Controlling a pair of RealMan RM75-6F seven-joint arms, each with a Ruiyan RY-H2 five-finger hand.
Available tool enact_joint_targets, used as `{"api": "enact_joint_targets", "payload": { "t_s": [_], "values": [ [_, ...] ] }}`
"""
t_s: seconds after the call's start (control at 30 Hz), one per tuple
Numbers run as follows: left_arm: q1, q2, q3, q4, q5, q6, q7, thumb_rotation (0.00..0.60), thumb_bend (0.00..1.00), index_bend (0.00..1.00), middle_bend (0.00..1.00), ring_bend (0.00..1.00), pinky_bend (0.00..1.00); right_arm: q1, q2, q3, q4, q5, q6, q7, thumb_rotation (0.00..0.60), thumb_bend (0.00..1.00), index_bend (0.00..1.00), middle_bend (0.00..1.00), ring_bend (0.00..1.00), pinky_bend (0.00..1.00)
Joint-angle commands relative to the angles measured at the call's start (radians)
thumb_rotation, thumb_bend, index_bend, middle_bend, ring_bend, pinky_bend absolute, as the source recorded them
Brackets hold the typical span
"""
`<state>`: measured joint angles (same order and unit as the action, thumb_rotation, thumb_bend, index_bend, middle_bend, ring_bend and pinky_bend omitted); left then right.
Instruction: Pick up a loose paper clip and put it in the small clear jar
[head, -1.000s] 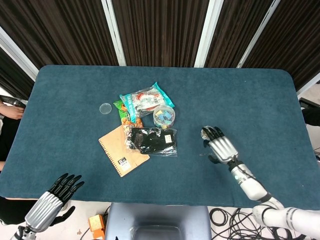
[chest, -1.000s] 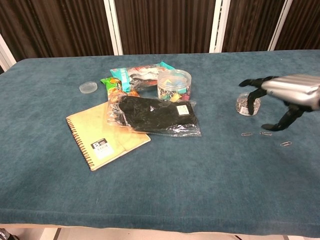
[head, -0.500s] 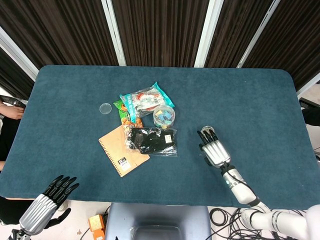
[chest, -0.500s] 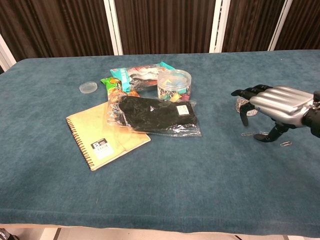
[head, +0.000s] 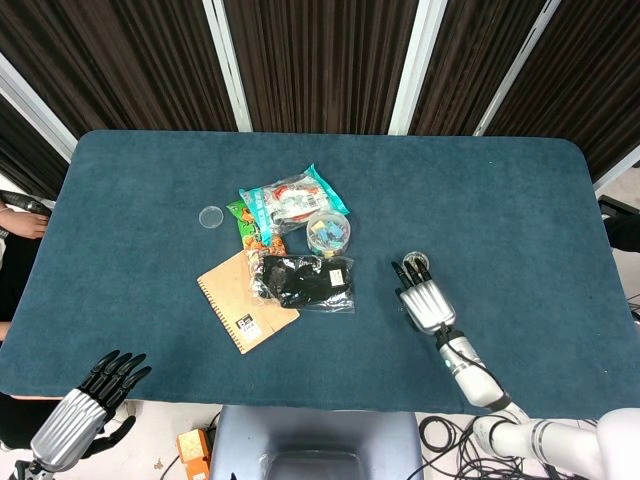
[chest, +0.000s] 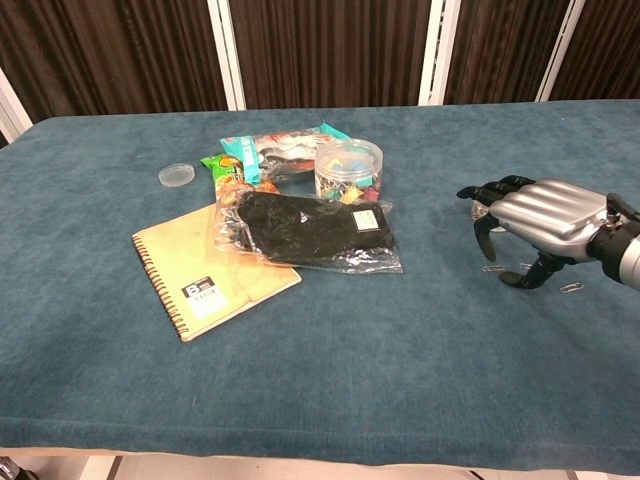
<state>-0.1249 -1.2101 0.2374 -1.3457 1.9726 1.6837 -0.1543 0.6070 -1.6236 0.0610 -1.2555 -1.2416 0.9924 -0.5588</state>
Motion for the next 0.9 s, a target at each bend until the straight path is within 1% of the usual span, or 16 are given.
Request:
{"api": "enact_joint_targets", "payload": {
  "t_s": [0.03,0.23,0.6,0.9],
  "values": [
    [0.001,0.0,-0.002,0.006,-0.002,0.002,-0.006,0.6,0.39,0.0,0.0,0.0,0.0,-0.001,-0.002,0.0,0.003,0.001,0.0,-0.003,0.6,0.3,0.53,0.0,0.0,0.0],
    [0.005,-0.001,-0.005,0.016,-0.003,0.005,-0.014,0.6,0.39,0.0,0.0,0.0,0.0,-0.001,-0.009,-0.001,0.01,0.003,-0.003,-0.012,0.6,0.31,0.54,0.0,0.0,0.0],
    [0.012,-0.002,-0.008,0.031,-0.001,0.016,-0.023,0.6,0.39,0.0,0.0,0.0,0.0,-0.008,-0.003,-0.004,-0.013,-0.008,0.019,-0.044,0.6,0.31,0.52,0.0,0.0,0.0],
    [0.019,-0.005,-0.01,0.038,0.003,0.024,-0.016,0.6,0.39,0.0,0.0,0.0,0.0,-0.006,-0.017,0.004,0.005,0.015,0.007,-0.064,0.6,0.31,0.52,0.0,0.0,0.0]
  ]
}}
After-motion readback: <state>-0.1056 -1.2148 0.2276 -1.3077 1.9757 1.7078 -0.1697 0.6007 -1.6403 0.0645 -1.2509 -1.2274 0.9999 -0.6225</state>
